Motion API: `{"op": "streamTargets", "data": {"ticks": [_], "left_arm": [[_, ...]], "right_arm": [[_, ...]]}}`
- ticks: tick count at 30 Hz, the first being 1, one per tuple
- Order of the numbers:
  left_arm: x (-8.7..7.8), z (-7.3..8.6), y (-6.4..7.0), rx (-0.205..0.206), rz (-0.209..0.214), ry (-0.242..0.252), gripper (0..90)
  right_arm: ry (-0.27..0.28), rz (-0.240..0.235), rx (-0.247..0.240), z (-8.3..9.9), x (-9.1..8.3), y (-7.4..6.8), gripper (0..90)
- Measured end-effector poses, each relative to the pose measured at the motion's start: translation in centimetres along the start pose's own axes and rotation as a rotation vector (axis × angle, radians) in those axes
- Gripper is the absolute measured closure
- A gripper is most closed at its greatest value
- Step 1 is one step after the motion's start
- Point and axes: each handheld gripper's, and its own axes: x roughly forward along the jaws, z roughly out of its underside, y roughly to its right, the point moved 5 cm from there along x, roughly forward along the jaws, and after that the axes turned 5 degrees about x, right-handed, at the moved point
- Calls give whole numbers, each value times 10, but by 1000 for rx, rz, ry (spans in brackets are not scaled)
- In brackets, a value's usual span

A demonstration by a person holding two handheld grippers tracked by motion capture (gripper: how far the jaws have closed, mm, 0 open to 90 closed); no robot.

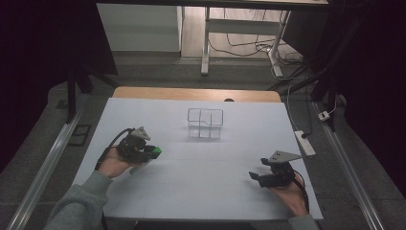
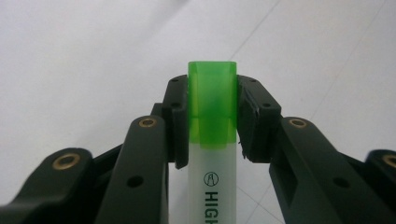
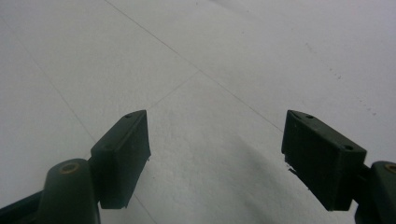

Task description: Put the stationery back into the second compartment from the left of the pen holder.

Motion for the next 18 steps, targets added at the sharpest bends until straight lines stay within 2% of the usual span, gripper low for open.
{"op": "streamTargets", "data": {"ticks": [5, 12, 18], "left_arm": [[-8, -4, -4, -5, -13, 30, 666], [-26, -15, -11, -21, -41, 104, 666], [-29, -22, -14, -40, -56, 152, 666]], "right_arm": [[-1, 3, -1, 0, 0, 0, 228], [-1, 6, 0, 0, 0, 0, 228], [1, 7, 1, 0, 0, 0, 228]]}}
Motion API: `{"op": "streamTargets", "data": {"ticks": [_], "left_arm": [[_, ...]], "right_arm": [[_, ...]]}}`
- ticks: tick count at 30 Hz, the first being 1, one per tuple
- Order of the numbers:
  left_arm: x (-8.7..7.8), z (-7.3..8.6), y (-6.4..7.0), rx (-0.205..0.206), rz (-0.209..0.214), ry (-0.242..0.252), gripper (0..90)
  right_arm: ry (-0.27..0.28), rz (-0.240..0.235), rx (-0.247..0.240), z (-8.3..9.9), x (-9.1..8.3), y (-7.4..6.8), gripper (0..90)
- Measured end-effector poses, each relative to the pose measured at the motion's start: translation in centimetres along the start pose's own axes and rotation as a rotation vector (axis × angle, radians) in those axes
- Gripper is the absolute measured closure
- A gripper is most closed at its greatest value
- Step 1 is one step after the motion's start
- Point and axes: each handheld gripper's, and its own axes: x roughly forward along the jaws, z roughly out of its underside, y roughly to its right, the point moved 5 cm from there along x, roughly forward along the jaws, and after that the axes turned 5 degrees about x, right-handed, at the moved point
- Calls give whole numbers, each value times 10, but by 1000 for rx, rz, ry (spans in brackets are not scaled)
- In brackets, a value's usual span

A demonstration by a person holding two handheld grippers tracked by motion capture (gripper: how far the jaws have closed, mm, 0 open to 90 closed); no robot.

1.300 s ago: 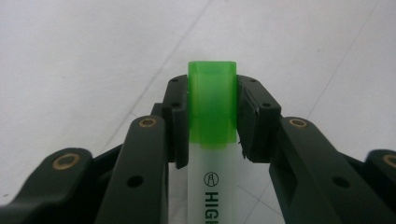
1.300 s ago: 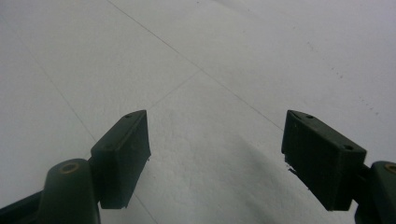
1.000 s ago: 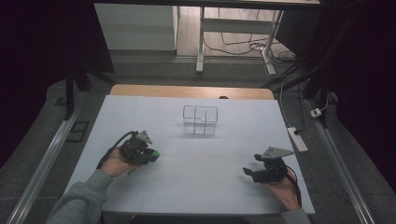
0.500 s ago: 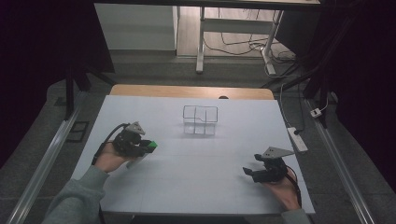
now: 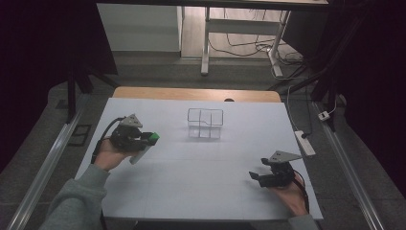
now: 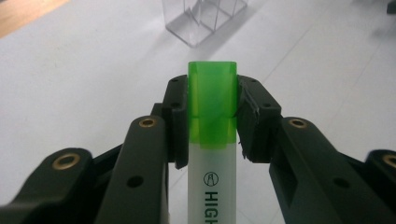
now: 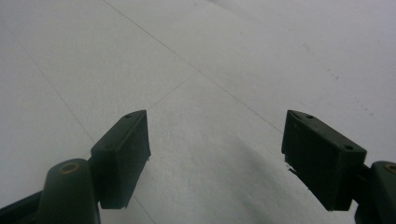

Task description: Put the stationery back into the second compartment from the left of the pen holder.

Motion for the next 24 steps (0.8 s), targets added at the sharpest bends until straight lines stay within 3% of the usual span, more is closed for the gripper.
{"op": "streamTargets", "data": {"ticks": [12, 24], "left_arm": [[-6, -18, -13, -69, -21, 140, 665], [2, -37, -23, -71, -39, 166, 665]], "right_arm": [[1, 1, -3, 0, 0, 0, 228], [0, 2, -1, 0, 0, 1, 228]]}}
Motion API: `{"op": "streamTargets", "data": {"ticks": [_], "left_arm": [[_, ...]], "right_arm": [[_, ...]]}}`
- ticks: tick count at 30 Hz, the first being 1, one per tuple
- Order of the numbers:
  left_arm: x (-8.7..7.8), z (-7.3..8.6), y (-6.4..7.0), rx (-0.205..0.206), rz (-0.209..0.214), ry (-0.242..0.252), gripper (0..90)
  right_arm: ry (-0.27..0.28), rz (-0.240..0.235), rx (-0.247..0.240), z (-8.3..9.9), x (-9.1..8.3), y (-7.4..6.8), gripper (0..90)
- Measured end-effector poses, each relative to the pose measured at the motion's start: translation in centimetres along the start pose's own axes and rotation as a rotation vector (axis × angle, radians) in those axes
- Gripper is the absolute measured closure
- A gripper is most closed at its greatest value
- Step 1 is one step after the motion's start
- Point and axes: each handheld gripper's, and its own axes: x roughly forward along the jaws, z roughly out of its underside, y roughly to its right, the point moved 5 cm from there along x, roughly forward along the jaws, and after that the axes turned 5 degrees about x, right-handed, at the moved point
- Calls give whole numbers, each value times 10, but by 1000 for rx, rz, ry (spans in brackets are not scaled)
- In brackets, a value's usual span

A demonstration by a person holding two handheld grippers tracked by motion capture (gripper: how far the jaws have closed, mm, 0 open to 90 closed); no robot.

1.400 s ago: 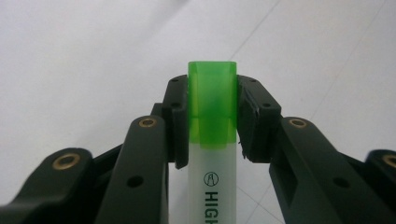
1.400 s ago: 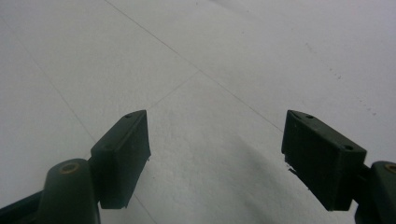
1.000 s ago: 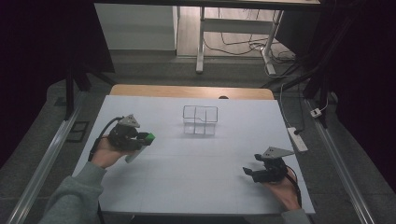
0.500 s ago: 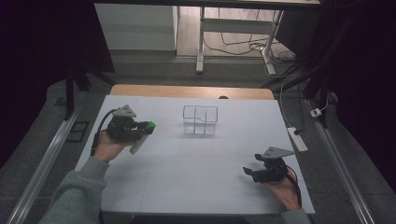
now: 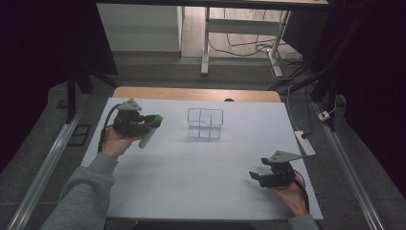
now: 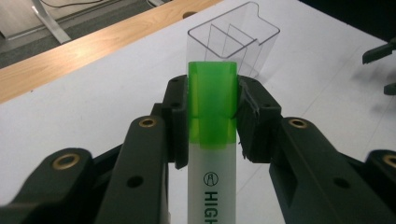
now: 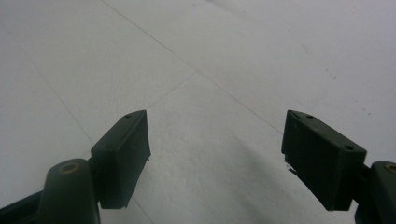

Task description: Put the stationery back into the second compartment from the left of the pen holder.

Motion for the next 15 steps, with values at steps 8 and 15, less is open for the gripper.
{"op": "streamTargets", "data": {"ticks": [8, 15], "left_arm": [[10, -17, 0, 10, 6, 16, 665], [18, -33, 3, 31, 8, 26, 665]], "right_arm": [[-2, 1, 0, 0, 0, 0, 228], [-4, 2, 0, 1, 1, 1, 228]]}}
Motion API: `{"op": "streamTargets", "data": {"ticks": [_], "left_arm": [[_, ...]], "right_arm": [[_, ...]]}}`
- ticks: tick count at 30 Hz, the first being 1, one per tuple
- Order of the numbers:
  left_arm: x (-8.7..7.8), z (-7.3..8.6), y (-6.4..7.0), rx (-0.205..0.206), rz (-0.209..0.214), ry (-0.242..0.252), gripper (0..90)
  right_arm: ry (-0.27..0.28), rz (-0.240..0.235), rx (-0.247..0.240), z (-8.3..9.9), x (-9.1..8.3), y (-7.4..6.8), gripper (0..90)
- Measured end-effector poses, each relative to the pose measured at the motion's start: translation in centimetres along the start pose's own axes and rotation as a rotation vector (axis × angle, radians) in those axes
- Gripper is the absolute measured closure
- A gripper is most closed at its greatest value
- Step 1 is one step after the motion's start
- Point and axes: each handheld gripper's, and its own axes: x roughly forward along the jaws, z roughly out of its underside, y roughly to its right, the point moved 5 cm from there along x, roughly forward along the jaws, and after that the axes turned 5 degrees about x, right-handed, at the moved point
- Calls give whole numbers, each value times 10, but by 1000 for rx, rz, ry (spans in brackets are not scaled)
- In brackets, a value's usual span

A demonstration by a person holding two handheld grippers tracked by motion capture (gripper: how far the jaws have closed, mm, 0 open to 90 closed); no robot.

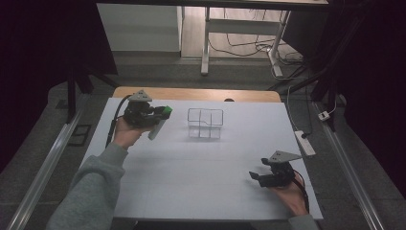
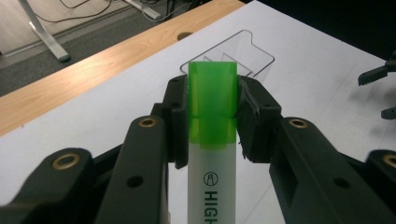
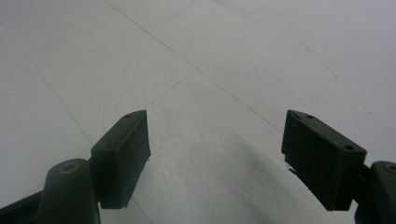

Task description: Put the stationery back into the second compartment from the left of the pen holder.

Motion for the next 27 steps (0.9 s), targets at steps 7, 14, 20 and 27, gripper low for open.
{"op": "streamTargets", "data": {"ticks": [7, 14, 20, 27], "left_arm": [[9, -12, 3, 5, 5, 13, 664], [20, -25, 6, 12, 13, 17, 665], [32, -36, 9, 26, 16, 10, 664], [45, -46, 11, 29, 15, 2, 664]], "right_arm": [[0, -1, -2, 0, 0, 0, 228], [0, -1, 0, 0, 0, 0, 228], [0, 0, 0, 0, 0, 1, 228], [1, 0, 1, 0, 0, 1, 228]]}}
